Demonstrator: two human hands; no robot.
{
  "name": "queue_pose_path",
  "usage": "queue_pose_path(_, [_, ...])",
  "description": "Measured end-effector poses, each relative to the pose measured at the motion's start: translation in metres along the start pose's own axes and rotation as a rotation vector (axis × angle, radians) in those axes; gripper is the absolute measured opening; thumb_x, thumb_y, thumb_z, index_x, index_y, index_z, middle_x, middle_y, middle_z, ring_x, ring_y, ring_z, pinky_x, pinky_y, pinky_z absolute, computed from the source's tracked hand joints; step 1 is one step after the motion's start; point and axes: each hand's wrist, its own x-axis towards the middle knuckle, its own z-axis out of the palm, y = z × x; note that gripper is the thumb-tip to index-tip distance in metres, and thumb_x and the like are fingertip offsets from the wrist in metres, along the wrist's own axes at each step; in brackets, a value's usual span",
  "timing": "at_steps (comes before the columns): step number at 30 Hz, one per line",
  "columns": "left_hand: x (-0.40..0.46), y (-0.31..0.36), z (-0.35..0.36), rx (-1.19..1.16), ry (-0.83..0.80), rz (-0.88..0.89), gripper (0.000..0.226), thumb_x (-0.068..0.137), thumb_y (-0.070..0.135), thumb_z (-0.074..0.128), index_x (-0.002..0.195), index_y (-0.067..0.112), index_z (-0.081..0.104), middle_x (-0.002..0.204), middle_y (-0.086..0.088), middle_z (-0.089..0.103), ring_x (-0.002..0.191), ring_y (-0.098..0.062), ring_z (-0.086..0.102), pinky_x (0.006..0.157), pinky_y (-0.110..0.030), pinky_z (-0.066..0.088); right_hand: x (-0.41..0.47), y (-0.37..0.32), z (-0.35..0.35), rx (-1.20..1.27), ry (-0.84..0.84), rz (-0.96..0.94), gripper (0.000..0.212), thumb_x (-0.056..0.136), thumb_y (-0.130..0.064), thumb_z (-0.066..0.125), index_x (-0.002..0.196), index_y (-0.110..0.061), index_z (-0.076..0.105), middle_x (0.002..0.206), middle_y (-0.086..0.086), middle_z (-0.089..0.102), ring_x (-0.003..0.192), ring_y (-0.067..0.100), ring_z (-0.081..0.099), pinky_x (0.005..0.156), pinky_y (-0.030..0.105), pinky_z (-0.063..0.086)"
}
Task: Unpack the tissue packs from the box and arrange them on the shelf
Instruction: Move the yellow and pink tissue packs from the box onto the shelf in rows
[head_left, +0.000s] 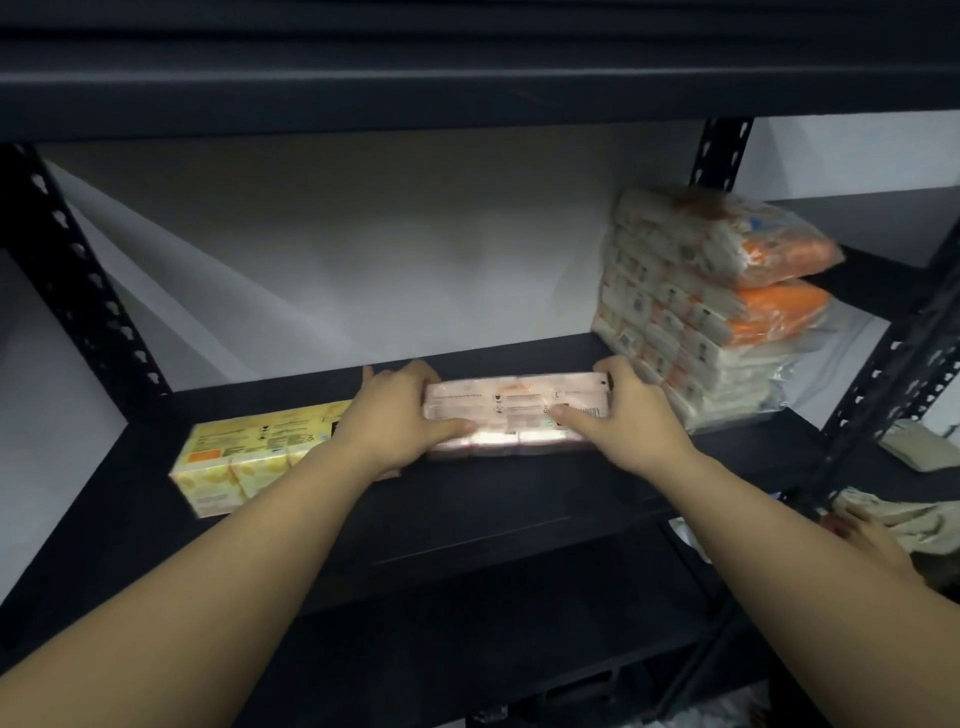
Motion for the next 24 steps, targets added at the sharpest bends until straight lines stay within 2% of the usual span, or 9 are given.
queue_pose_path(2, [0.000, 0.001, 0.002, -0.036, 0.071, -0.035, 0.044, 0.078, 0.053, 0.084, 0.101, 0.026, 0.059, 0.092, 0.009, 0.064, 0.099, -0.019, 0.052, 0.085, -0.040, 0.048, 0.003, 0.004, 0.001, 0.034, 0.032, -0.002, 0.062, 0.073, -0.048, 0.090, 0.112, -0.020, 0.050, 0.099, -0.005, 0.064, 0.084, 0.013, 0.062, 0.060, 0.028, 0.045])
queue_pose_path(6, [0.000, 0.001, 0.006, -0.012, 0.083, -0.020, 0.040, 0.082, 0.060, 0.077, 0.087, 0.026, 0.056, 0.089, 0.010, 0.061, 0.095, -0.019, 0.053, 0.076, -0.038, 0.046, 0.002, 0.015, 0.007, 0.110, 0.032, 0.010, 0.062, 0.065, -0.040, 0.098, 0.094, -0.014, 0.049, 0.090, -0.007, 0.065, 0.080, 0.014, 0.065, 0.053, 0.027, 0.045])
queue_pose_path(8, [0.001, 0.001, 0.007, -0.038, 0.119, -0.042, 0.042, 0.088, 0.066, 0.067, 0.096, 0.026, 0.057, 0.091, 0.011, 0.064, 0.090, -0.013, 0.053, 0.086, -0.039, 0.045, 0.003, 0.016, 0.007, 0.137, 0.029, 0.017, 0.065, 0.067, -0.050, 0.095, 0.098, -0.016, 0.049, 0.091, -0.013, 0.064, 0.077, 0.002, 0.063, 0.052, 0.018, 0.042])
queue_pose_path(10, [0.007, -0.001, 0.007, -0.005, 0.121, -0.071, 0.045, 0.094, 0.069, 0.055, 0.108, 0.026, 0.058, 0.097, 0.010, 0.070, 0.092, -0.011, 0.058, 0.109, -0.047, 0.038, 0.006, 0.014, 0.008, 0.160, 0.052, 0.023, 0.065, 0.075, -0.060, 0.086, 0.109, -0.017, 0.051, 0.093, -0.015, 0.063, 0.076, -0.001, 0.062, 0.053, 0.016, 0.042])
queue_pose_path(14, [0.020, -0.005, 0.007, 0.195, -0.090, -0.139, 0.057, 0.099, 0.073, 0.033, 0.108, 0.028, 0.066, 0.094, 0.009, 0.071, 0.106, -0.021, 0.066, 0.125, -0.058, 0.012, 0.022, 0.016, 0.013, 0.130, 0.082, 0.105, 0.071, 0.085, -0.073, 0.066, 0.128, -0.016, 0.058, 0.104, -0.001, 0.070, 0.088, 0.014, 0.066, 0.062, 0.027, 0.046])
queue_pose_path(16, [0.022, -0.004, 0.007, 0.173, -0.143, -0.126, 0.053, 0.100, 0.071, 0.038, 0.099, 0.026, 0.065, 0.088, 0.008, 0.068, 0.102, -0.022, 0.065, 0.126, -0.058, 0.012, 0.028, 0.016, 0.015, 0.122, 0.045, 0.115, 0.053, 0.088, -0.065, 0.070, 0.113, -0.019, 0.066, 0.096, -0.003, 0.073, 0.084, 0.013, 0.068, 0.060, 0.026, 0.046])
queue_pose_path(19, [0.020, -0.007, 0.006, 0.038, -0.069, -0.120, 0.045, 0.093, 0.065, 0.060, 0.099, 0.021, 0.067, 0.093, 0.004, 0.072, 0.096, -0.020, 0.064, 0.115, -0.051, 0.038, 0.033, 0.015, 0.014, 0.190, 0.043, 0.087, 0.036, 0.085, -0.048, 0.081, 0.104, -0.023, 0.064, 0.090, -0.007, 0.072, 0.080, 0.010, 0.069, 0.058, 0.025, 0.047])
queue_pose_path(21, [0.018, -0.011, 0.006, -0.066, 0.015, -0.130, 0.043, 0.084, 0.055, 0.078, 0.107, 0.022, 0.065, 0.099, 0.005, 0.072, 0.099, -0.019, 0.064, 0.098, -0.043, 0.051, 0.034, 0.017, 0.012, 0.231, 0.058, 0.060, 0.042, 0.081, -0.037, 0.088, 0.107, -0.023, 0.058, 0.093, -0.009, 0.069, 0.083, 0.010, 0.068, 0.065, 0.029, 0.052])
queue_pose_path(24, [0.013, -0.015, 0.007, -0.106, 0.003, -0.101, 0.055, 0.078, 0.041, 0.087, 0.116, 0.025, 0.051, 0.091, 0.012, 0.070, 0.091, -0.009, 0.059, 0.109, -0.043, 0.040, 0.032, 0.019, 0.014, 0.246, 0.028, 0.058, 0.059, 0.077, -0.019, 0.090, 0.121, -0.021, 0.050, 0.095, -0.008, 0.064, 0.089, 0.014, 0.068, 0.068, 0.027, 0.052])
